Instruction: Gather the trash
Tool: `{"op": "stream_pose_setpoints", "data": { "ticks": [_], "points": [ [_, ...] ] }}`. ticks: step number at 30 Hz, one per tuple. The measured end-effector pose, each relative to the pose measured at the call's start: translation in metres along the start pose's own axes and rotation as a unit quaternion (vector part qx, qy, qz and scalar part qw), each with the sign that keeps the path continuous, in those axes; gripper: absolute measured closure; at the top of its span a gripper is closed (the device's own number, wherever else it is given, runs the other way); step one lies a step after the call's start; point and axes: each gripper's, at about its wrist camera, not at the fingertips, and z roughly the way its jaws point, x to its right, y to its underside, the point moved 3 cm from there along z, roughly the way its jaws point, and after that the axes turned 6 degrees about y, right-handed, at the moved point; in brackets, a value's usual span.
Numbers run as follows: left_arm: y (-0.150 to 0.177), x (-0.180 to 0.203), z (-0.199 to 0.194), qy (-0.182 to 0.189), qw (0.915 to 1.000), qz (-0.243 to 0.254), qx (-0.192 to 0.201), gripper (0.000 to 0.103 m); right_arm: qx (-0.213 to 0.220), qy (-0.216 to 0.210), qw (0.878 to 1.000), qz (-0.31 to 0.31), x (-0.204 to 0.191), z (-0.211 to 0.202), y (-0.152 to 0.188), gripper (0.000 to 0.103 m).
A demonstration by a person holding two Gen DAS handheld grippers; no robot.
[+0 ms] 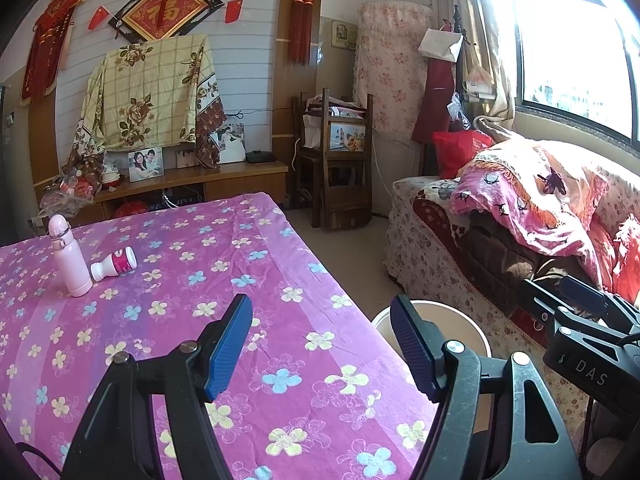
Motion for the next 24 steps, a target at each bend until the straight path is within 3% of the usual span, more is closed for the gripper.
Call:
{"op": "stream_pose_setpoints", "data": {
  "ticks": [24],
  "points": [
    [0.0065,-0.0008,0.0064,0.015,0.9998,-0.003,-0.013,0.031,-0.009,0.003,1.0,-0.002,0.0027,0.0065,0.0062,0.024]
  ]
}}
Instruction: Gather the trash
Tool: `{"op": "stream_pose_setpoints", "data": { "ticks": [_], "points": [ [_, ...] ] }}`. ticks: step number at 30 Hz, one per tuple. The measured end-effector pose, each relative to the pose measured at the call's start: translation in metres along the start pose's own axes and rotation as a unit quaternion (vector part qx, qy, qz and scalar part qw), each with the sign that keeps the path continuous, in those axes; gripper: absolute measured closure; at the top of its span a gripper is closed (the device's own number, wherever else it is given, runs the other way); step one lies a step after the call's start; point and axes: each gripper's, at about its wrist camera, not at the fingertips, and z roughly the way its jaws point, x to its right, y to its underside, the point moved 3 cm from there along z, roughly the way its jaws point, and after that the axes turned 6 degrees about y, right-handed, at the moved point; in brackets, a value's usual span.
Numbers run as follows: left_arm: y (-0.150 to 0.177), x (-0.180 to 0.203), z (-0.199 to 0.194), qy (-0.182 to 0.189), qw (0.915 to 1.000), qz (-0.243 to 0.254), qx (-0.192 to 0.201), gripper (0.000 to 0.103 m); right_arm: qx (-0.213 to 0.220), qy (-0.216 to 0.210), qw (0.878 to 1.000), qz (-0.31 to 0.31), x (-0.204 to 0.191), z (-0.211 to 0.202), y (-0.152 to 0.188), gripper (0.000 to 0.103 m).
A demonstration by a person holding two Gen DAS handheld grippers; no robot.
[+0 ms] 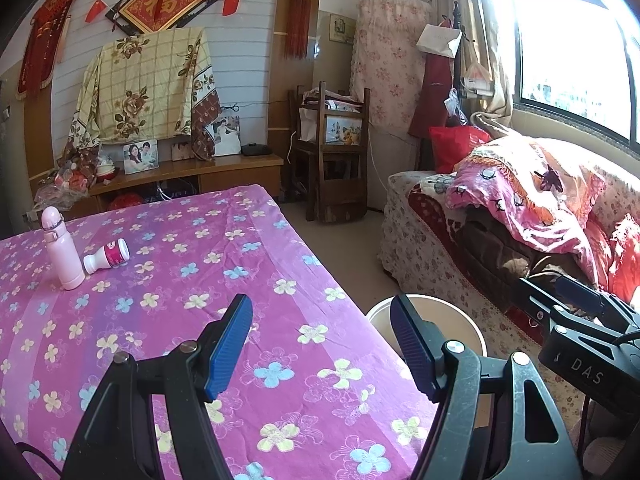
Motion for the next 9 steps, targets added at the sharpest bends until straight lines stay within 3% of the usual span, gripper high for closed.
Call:
{"op": "stream_pose_setpoints", "data": {
  "ticks": [9],
  "points": [
    [0.0043,-0.0027,0.0061,0.007,1.0,0.004,-0.004,0.031,-0.011,0.004,1.0,-0.005,-0.002,0.0068,0.0043,0.024]
  ]
}}
